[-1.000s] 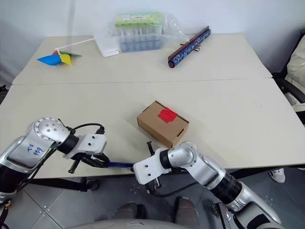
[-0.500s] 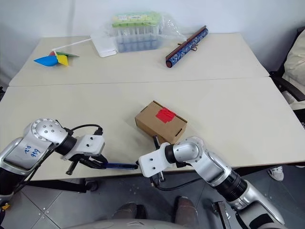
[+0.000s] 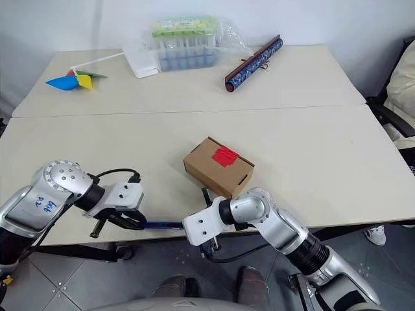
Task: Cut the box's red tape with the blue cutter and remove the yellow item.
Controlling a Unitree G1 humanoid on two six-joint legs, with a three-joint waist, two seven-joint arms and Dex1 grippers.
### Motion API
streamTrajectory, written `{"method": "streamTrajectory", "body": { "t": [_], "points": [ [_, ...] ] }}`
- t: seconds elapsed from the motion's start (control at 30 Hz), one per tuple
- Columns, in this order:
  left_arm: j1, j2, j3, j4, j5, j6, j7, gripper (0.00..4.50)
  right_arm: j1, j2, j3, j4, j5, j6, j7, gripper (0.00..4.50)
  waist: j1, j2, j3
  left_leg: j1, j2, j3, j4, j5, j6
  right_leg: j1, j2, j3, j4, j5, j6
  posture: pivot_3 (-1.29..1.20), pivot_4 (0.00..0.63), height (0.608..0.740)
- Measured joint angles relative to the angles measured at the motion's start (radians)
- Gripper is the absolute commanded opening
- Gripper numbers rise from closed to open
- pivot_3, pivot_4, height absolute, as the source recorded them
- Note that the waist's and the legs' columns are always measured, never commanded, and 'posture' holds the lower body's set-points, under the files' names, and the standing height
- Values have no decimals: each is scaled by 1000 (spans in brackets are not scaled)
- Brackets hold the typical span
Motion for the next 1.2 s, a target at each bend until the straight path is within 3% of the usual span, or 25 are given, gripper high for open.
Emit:
{"method": "streamTrajectory", "body": {
  "t": [1.2],
  "points": [
    [13, 21, -3, -43, 0, 69, 28, 387, -129, 238, 67, 286, -75, -148, -18, 12, -3, 1, 0, 8, 1, 0, -1, 0, -1, 1, 1, 8, 5, -1, -2, 0, 150, 740]
  ]
}}
